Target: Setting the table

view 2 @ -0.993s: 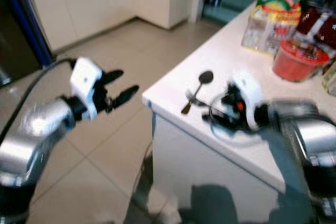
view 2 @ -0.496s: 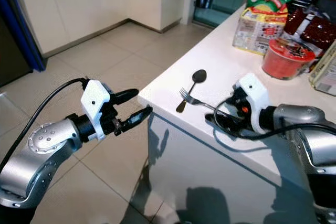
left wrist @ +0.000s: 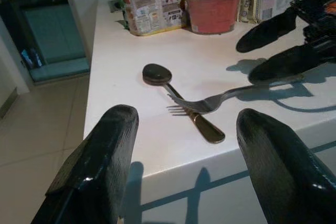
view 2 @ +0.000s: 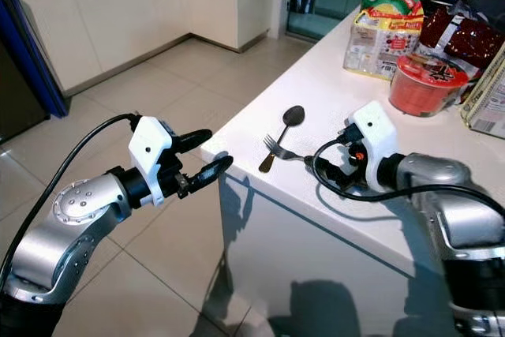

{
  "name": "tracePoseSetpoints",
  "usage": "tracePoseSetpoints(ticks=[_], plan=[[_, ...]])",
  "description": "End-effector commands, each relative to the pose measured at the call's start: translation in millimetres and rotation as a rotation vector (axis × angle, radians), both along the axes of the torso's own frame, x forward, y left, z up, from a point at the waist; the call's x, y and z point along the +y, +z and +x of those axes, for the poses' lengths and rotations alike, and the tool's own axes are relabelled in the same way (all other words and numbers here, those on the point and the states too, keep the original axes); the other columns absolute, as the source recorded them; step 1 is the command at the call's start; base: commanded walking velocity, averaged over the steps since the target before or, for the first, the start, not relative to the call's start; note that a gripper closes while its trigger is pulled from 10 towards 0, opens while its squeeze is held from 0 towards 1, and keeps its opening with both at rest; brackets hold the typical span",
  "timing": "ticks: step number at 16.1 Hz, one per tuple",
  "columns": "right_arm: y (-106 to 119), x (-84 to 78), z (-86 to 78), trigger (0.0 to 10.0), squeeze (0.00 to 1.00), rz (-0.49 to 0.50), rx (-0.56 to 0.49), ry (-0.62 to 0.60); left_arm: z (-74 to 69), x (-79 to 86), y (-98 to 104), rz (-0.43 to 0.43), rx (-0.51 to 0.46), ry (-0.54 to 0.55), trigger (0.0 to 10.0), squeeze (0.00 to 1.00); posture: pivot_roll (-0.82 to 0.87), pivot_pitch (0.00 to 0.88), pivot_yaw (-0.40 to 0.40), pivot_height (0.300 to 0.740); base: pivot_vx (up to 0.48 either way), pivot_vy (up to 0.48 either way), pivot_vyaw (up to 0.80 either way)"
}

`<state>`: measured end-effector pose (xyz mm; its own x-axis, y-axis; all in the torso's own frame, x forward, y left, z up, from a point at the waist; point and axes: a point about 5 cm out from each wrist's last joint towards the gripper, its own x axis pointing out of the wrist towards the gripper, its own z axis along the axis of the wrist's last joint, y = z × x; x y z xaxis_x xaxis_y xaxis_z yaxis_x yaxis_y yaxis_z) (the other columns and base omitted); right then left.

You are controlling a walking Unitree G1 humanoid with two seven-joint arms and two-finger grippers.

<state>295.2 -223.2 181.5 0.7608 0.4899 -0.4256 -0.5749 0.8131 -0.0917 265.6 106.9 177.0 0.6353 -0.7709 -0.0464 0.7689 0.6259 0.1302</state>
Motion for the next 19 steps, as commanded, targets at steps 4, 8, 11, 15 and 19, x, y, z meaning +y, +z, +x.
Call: tracePoseSetpoints(ticks=[4,8,11,15,19], plan=[[-4,9.4,7.8,10.0,1.0,0.044,-0.087,0.085,-13.1,1.0,-4,-0.001,0.013,-0.005,10.0,0.0,-0.03,0.0,-0.047,0.74,0.0,0.0,0.0],[-12,8.9,16.3,10.0,1.0,-0.002,-0.065,0.246,-13.8,0.7,-7,0.012,0.015,0.0,10.0,0.0,-0.03,0.0,-0.057,0.74,0.0,0.0,0.0],[-16,-2.4,27.8,10.0,1.0,-0.054,-0.011,0.309,-22.0,-7.2,-5,-0.009,0.036,-0.056,10.0,0.0,-0.03,0.0,-0.059,0.74,0.0,0.0,0.0],[-28,-9.0,41.3,10.0,1.0,-0.04,0.08,0.341,-31.9,-16.2,-4,-0.033,0.076,-0.141,10.0,0.0,-0.04,0.0,-0.059,0.74,0.0,0.0,0.0],[-49,-9.4,38.2,10.0,0.0,-0.038,0.195,0.385,-35.5,-15.2,-3,-0.031,0.09,-0.157,10.0,0.0,-0.02,0.0,-0.063,0.74,0.0,0.0,0.0]])
